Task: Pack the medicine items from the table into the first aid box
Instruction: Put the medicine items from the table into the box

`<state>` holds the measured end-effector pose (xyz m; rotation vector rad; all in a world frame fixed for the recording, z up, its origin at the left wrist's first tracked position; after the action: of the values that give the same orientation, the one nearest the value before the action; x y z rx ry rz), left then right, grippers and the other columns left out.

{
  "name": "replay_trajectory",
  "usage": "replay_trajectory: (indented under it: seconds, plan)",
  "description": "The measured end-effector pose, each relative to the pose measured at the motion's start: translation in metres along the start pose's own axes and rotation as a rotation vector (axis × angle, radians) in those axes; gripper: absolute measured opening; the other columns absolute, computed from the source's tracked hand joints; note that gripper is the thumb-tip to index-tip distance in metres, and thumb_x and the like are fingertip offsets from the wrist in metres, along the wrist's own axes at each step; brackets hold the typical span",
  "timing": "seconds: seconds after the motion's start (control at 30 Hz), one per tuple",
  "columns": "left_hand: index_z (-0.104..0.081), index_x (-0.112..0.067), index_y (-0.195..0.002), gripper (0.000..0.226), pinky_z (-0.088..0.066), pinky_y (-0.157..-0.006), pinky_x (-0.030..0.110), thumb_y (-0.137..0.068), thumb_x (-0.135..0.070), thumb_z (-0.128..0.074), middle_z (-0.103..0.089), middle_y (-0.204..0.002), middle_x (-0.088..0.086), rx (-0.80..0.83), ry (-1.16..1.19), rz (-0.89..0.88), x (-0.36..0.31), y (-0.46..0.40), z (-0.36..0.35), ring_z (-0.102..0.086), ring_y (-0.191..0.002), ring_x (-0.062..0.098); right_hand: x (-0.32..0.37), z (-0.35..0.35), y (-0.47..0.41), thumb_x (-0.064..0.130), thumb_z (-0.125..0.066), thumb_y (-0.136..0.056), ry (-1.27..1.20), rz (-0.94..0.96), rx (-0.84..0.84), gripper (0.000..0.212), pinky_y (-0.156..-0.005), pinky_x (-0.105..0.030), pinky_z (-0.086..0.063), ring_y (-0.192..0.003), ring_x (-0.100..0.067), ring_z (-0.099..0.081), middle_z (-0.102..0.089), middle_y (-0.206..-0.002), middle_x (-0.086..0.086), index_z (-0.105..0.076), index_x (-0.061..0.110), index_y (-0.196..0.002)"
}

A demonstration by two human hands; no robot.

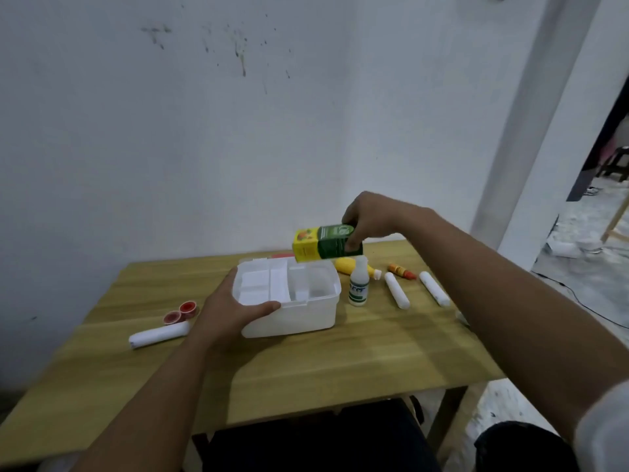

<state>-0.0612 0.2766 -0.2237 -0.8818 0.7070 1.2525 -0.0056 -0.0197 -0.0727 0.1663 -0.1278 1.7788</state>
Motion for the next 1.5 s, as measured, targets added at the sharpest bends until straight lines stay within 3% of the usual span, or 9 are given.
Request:
replay_trajectory:
  seconds: [0.13,0.3,0.53,0.7,0.87,1.03,1.2,1.37,1.5]
  plan:
    - [-0.042,-0.045,-0.145,0.104,-0.05,-0.087,0.036,-0.054,-0.069,-0.086,-0.057,-0.133,-0.018,-0.008,-0.008,0.01,0.002,0.0,0.002,-0.055,-0.12,0.015,0.033,-0.026,0.0,0.032,-0.092,-0.061,0.25,-0.002,0.075,0.042,-0.059,-0.028,-0.05,-0.08,-0.024,-0.067,-0.071,-0.085,-0.005,-0.074,0.009,-0.092]
    - [-0.036,-0.04,-0.152,0.111,-0.05,-0.087,0.037,-0.057,-0.067,-0.087,-0.052,-0.145,-0.011,-0.005,-0.024,0.021,0.006,-0.003,0.001,-0.049,-0.12,0.014,0.05,-0.061,-0.01,0.027,-0.09,-0.062,0.218,0.017,0.036,0.048,-0.073,-0.036,-0.059,-0.084,-0.023,-0.067,-0.07,-0.092,-0.003,-0.071,0.012,-0.103]
    - [-0.034,-0.038,-0.152,0.106,-0.049,-0.086,0.037,-0.064,-0.056,-0.089,-0.05,-0.148,-0.005,-0.004,-0.002,0.002,0.008,-0.005,-0.003,-0.045,-0.117,0.013,0.069,-0.109,-0.018,0.029,-0.09,-0.068,0.081,0.121,0.032,0.057,-0.079,-0.033,-0.05,-0.103,-0.023,-0.06,-0.065,-0.115,-0.002,-0.067,0.015,-0.118]
    - [-0.035,-0.041,-0.151,0.103,-0.046,-0.08,0.032,-0.064,-0.055,-0.089,-0.05,-0.134,-0.015,0.002,0.007,-0.006,0.009,-0.005,-0.003,-0.047,-0.116,0.013,0.078,-0.124,-0.024,0.022,-0.085,-0.07,0.042,0.136,-0.003,0.046,-0.076,-0.034,-0.05,-0.098,-0.022,-0.057,-0.062,-0.109,-0.003,-0.069,0.014,-0.113]
    - [-0.032,-0.043,-0.151,0.104,-0.044,-0.073,0.027,-0.065,-0.055,-0.089,-0.046,-0.129,-0.019,0.005,-0.018,0.0,0.009,-0.006,-0.003,-0.046,-0.115,0.012,0.082,-0.145,-0.033,0.019,-0.075,-0.077,0.062,0.143,0.026,0.022,-0.056,-0.027,-0.039,-0.084,-0.023,-0.062,-0.068,-0.093,-0.002,-0.068,0.015,-0.098]
    - [-0.033,-0.043,-0.151,0.107,-0.049,-0.083,0.034,-0.061,-0.061,-0.088,-0.049,-0.137,-0.016,0.023,-0.005,0.008,0.009,-0.005,-0.003,-0.048,-0.121,0.015,0.079,-0.145,-0.036,0.017,-0.075,-0.076,0.044,0.152,0.016,0.021,-0.056,-0.028,-0.038,-0.085,-0.022,-0.062,-0.069,-0.094,-0.002,-0.068,0.015,-0.095]
    - [-0.032,-0.041,-0.153,0.108,-0.047,-0.083,0.034,-0.063,-0.058,-0.089,-0.049,-0.141,-0.011,0.015,-0.005,0.001,0.008,-0.004,-0.002,-0.046,-0.117,0.013,0.076,-0.135,-0.034,0.026,-0.085,-0.07,0.003,0.153,0.027,0.04,-0.073,-0.032,-0.052,-0.092,-0.02,-0.061,-0.068,-0.103,0.002,-0.07,0.018,-0.106]
    - [-0.033,-0.041,-0.152,0.128,-0.052,-0.092,0.041,-0.04,-0.084,-0.079,-0.051,-0.147,-0.007,0.061,-0.006,0.025,0.009,-0.005,-0.001,-0.049,-0.121,0.017,0.053,-0.084,-0.018,0.022,-0.08,-0.08,-0.17,0.155,-0.178,0.025,-0.083,-0.031,-0.055,-0.091,-0.017,-0.066,-0.073,-0.099,0.0,-0.075,0.015,-0.103]
    - [-0.035,-0.043,-0.15,0.127,-0.054,-0.093,0.046,-0.038,-0.088,-0.078,-0.053,-0.145,-0.008,0.07,-0.026,0.018,0.009,-0.006,-0.001,-0.053,-0.122,0.019,-0.001,-0.05,-0.004,0.014,-0.066,-0.087,-0.197,-0.005,-0.356,0.016,-0.083,-0.031,-0.054,-0.094,-0.02,-0.068,-0.074,-0.103,-0.004,-0.077,0.014,-0.099]
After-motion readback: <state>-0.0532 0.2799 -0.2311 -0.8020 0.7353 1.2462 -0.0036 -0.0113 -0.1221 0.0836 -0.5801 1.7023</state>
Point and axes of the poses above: each hand's wrist, its own y-axis away from the middle knuckle, its own z-axis out of the back of the hand, x = y × z, the point moved 4 cm from there along -y, towards the middle knuckle
